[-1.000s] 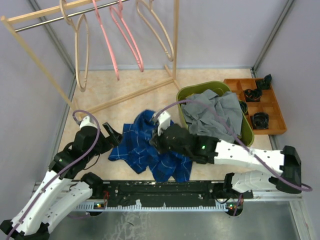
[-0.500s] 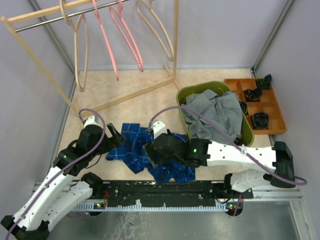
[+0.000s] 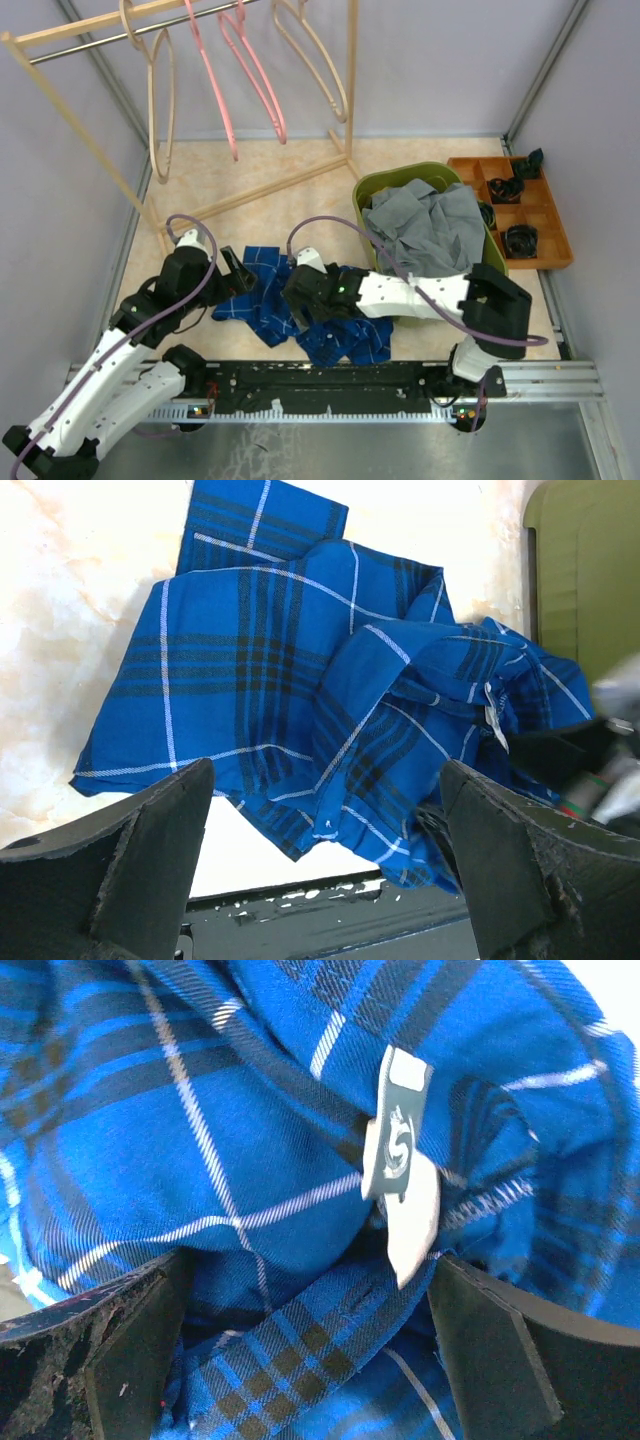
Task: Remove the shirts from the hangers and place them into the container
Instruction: Pick up the shirt from the center of the board.
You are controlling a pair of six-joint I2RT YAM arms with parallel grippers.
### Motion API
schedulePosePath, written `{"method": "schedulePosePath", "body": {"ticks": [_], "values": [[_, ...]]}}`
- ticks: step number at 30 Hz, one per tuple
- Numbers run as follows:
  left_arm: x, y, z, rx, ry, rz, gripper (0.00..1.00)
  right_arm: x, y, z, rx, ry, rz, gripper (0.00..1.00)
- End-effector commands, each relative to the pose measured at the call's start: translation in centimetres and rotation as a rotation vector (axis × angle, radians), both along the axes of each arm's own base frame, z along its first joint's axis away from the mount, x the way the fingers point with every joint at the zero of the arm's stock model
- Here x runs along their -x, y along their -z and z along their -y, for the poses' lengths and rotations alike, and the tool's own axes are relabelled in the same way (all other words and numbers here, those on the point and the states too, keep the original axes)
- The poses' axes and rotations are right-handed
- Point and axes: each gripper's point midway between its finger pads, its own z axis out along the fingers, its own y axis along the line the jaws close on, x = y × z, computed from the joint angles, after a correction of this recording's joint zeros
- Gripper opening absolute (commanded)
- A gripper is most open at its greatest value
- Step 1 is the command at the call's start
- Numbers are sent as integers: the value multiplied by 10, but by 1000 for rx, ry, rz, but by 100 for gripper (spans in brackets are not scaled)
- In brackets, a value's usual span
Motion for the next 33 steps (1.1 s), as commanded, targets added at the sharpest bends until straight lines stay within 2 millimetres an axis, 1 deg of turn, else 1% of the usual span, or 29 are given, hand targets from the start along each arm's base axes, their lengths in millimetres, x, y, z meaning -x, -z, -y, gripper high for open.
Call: {"method": "schedulePosePath", "body": {"ticks": [1,3,5,6,7,9,11,12,14,15,16,18,19,20,23,25,27,29,31,33], "values": [[-2,-5,6,21,26,23,99,-9,34,-8,63,13,-60,99],[-2,-6,5,22,24,25,99,-10,59,-2,149,20,-96,99],[-2,-6,4,20,22,26,99,-5,81,5,223,12,-137,99],[-2,-6,4,19,20,26,99,-1,92,10,257,5,-158,98],[-1,-6,3,15,22,26,99,2,102,18,297,8,-174,95],[-1,-6,2,10,21,27,99,8,120,38,384,27,-195,81],[0,-4,2,6,20,22,99,10,125,55,442,47,-190,62],[0,-3,2,7,23,20,99,11,125,59,445,45,-183,53],[0,1,2,4,25,16,99,15,121,54,397,-4,-193,38],[0,1,1,3,22,18,99,18,117,46,345,-37,-199,30],[0,0,1,6,19,21,99,20,110,38,290,-63,-200,20],[-1,-6,1,20,8,43,99,21,92,25,189,-92,-186,0],[-2,-9,0,23,4,55,99,20,79,19,141,-96,-170,0],[-3,-11,-2,25,-6,70,99,18,61,11,84,-104,-143,0],[-4,-14,-5,20,-19,87,99,14,-8,-10,-81,-162,9,0],[-3,-13,-6,12,-20,80,99,13,-58,-17,-184,-189,137,0],[-3,-10,-7,3,-18,70,99,11,-107,-17,-290,-190,248,0],[-3,-8,-7,-1,-18,66,99,9,-150,-8,-395,-169,324,0],[-4,-8,-6,1,-20,64,99,6,-183,9,-471,-127,387,0],[-5,-7,-5,3,-19,65,99,4,-208,28,-528,-88,434,0]]}}
